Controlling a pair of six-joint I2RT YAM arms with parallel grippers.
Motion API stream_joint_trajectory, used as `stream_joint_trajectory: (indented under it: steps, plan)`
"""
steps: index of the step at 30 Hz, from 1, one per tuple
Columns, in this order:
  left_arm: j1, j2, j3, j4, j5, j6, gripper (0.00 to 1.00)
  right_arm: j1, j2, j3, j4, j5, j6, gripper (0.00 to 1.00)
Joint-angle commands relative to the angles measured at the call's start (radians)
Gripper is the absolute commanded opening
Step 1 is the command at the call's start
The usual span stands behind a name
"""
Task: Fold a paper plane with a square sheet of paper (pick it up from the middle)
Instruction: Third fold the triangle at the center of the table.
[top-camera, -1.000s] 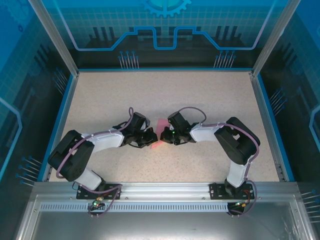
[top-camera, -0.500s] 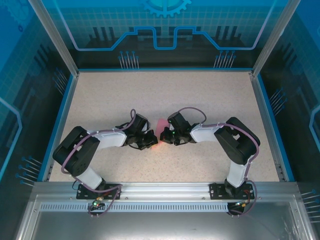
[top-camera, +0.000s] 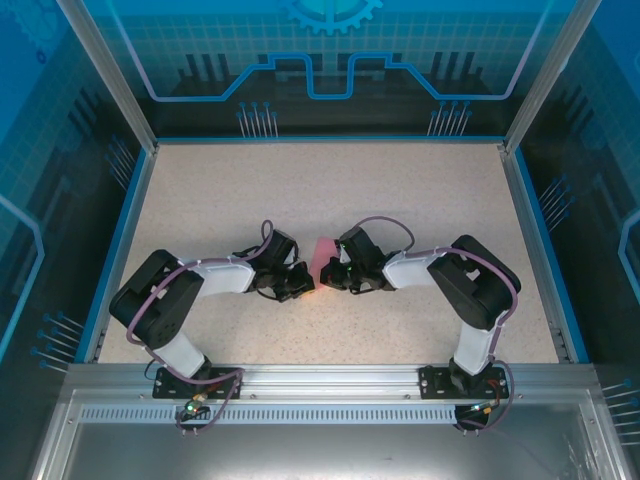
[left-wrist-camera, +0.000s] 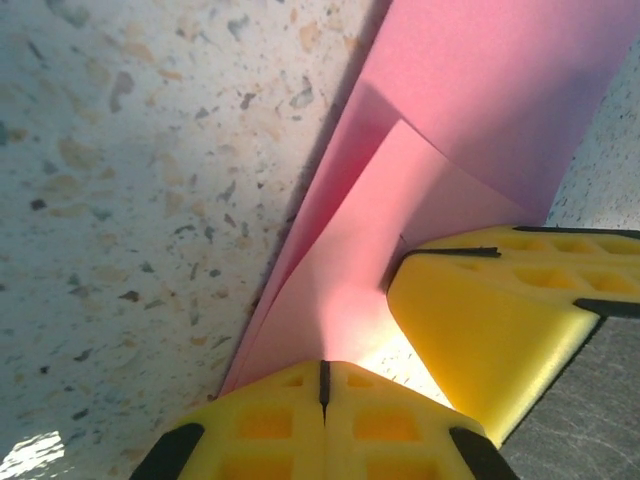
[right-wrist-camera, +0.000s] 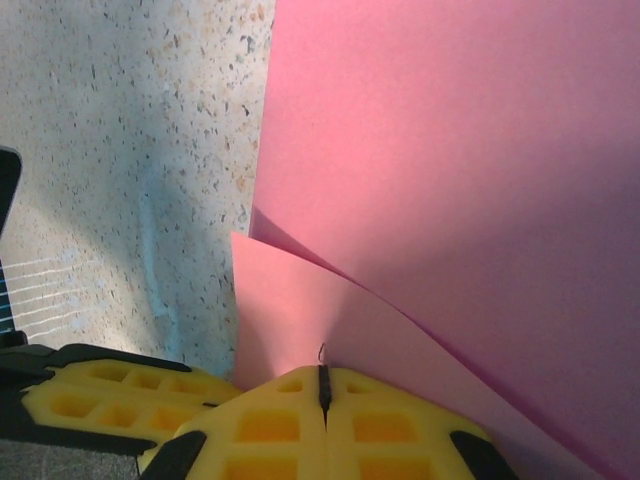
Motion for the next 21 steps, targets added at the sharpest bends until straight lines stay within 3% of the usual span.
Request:
stream_joint_trajectory:
  steps: [1, 12, 21]
  plan:
    - [-0.005, 0.016, 0.006, -0.042, -0.034, 0.016, 0.00, 0.020, -0.018, -0.023, 0.019, -0.038, -0.021, 0.01]
    - [-0.004, 0.015, 0.000, -0.059, -0.046, 0.015, 0.00, 0.031, -0.061, -0.043, 0.036, -0.019, 0.000, 0.02]
    - [-0.004, 0.021, 0.003, -0.084, -0.054, 0.018, 0.00, 0.027, 0.007, -0.015, -0.022, 0.014, 0.018, 0.02]
